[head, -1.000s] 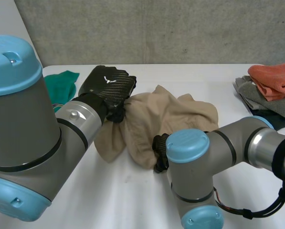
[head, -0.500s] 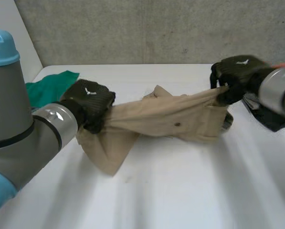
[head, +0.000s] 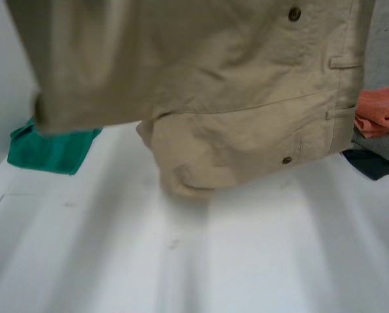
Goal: Fold the laundry.
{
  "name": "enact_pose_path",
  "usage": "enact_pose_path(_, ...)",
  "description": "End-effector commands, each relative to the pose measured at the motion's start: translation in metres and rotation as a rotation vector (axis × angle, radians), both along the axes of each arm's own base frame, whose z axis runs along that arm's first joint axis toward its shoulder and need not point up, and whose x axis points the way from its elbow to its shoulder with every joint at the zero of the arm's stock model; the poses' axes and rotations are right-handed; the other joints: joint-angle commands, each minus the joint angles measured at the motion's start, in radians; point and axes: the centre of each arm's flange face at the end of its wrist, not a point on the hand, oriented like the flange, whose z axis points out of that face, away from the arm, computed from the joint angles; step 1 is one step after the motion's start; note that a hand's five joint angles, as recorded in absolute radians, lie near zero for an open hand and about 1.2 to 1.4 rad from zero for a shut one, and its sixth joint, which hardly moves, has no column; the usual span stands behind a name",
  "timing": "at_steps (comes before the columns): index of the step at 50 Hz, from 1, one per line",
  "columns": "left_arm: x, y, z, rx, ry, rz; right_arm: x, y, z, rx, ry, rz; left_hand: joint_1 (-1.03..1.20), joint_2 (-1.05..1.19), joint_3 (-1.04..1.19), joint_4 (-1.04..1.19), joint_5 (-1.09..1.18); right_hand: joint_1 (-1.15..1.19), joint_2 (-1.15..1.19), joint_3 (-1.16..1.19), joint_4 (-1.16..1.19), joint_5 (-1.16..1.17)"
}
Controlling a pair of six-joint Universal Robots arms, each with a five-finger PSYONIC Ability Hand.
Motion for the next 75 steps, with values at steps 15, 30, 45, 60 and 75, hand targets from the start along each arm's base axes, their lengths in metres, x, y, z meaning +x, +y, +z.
enact_pose_path(15,-0.078,-0.177,-0.13,-0.03,-0.197,0.148,0.092,-0.077,-0.162,0.135,0.077,0.052,0.244,0.2,0.209,0.202,0.243,0.273,0.227,0.211,0.201,0.231)
enact_pose_path(30,-0.06,-0.162,-0.039,-0.248,0.108,0.174,0.098,-0.073,-0.048,-0.369,-0.199,0.022,0.244,0.2,0.209,0.202,0.243,0.273,0.227,0.211,0.201,0.231)
enact_pose_path(45,-0.057,-0.147,-0.225,0.239,-0.267,0.156,0.098,-0.08,-0.211,0.203,0.083,0.11,0.244,0.2,0.209,0.202,0.243,0.273,0.227,0.211,0.201,0.231)
enact_pose_path(60,-0.048,-0.076,-0.352,0.479,-0.71,0.105,0.056,-0.021,-0.336,0.648,0.457,0.13,0.244,0.2,0.209,0.202,0.243,0.273,0.227,0.211,0.201,0.231)
enact_pose_path(75,0.0,0.019,-0.326,0.744,-0.956,0.009,-0.002,0.06,-0.287,0.867,0.909,0.301,0.244,0.2,0.209,0.202,0.243,0.273,0.227,0.211,0.201,0.231)
